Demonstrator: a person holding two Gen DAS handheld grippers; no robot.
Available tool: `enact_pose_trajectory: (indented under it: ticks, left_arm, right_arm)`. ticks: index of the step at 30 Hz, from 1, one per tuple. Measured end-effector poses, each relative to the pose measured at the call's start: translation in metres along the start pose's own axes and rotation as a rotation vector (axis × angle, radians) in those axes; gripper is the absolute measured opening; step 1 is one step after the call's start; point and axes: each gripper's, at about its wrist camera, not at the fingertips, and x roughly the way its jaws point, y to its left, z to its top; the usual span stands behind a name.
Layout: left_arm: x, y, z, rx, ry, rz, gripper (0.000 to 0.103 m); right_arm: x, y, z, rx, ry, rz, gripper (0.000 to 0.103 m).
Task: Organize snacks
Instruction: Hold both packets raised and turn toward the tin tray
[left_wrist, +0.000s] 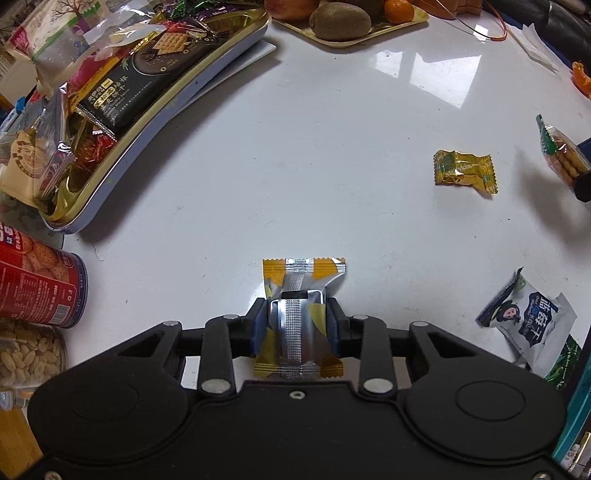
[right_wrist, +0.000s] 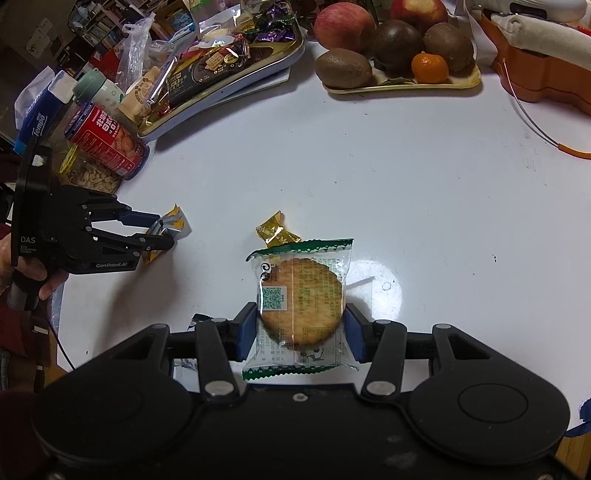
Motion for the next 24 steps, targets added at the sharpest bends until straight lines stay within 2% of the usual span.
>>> enact_pose_trajectory:
  ticks: [7,24]
  left_arm:
    - [-0.007,-0.018,-0.017,-0.073,-0.026,0.097,0.040]
    - [-0.024,-0.030,-0.051,-0.269,-0.036,0.188,0.039]
  right_arm:
    - [0.004,0.002,0.000,-0.011,0.006,-0.014,0.052]
    - [0.022,0.003,-0.003,-0.039,0.042,-0.068,0.052]
